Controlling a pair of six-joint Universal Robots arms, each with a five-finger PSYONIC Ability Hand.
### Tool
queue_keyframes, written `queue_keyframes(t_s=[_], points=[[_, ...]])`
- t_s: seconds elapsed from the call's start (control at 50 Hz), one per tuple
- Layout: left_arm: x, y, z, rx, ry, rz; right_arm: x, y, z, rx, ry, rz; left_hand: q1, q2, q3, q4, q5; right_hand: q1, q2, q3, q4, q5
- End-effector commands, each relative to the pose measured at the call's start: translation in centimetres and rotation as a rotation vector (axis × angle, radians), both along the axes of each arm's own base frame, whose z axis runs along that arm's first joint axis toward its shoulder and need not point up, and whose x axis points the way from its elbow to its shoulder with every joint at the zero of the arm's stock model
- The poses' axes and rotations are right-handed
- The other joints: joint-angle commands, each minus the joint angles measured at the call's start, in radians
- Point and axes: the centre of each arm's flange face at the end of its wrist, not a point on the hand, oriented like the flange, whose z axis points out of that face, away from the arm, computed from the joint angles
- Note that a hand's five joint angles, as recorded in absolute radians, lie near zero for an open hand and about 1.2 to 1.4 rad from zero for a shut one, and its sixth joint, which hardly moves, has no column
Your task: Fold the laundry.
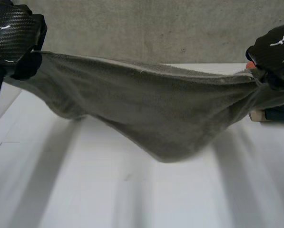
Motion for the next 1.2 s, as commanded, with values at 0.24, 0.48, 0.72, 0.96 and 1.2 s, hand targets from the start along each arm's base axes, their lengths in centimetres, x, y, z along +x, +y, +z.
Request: queue_keyframes(t_s=[0.24, 0.48, 0.72, 0.96, 1.2], points=[[-4.0, -15.7, -6.5, 0.081, -0.146, -0.006, 2.1, -13.1, -3.8, 0.031, -0.115, -0.031, 0.233, 0.200, 0.204, 0.198, 0.251, 0.298, 0.214, 0.203, 0.199, 0.208], [-3.6, -18.5, 7.7, -0.628, 0.305, 0.102, 2.7, -17.6, 6.8, -0.706, -0.587, 0.024, 0.233, 0.200, 0.204, 0.198, 0.251, 0.298, 0.214, 0.203, 0.199, 0.208], [-3.5, -18.5, -3.1, -0.221, 0.173, 0.132, 3.3, -18.2, 0.8, -0.457, -0.507, 0.022, 0.233, 0.200, 0.204, 0.198, 0.251, 0.298, 0.214, 0.203, 0.199, 0.208], [-2.8, -11.3, -17.2, 0.221, -0.043, 0.062, 2.6, -14.7, -16.9, 0.255, -0.232, -0.032, 0.233, 0.200, 0.204, 0.198, 0.251, 0.298, 0.214, 0.203, 0.199, 0.208], [0.8, 3.2, -18.8, 0.592, -0.472, -0.022, -2.2, -1.3, -16.8, 0.544, 0.148, -0.025, 0.233, 0.200, 0.204, 0.198, 0.251, 0.298, 0.214, 0.203, 0.199, 0.208]])
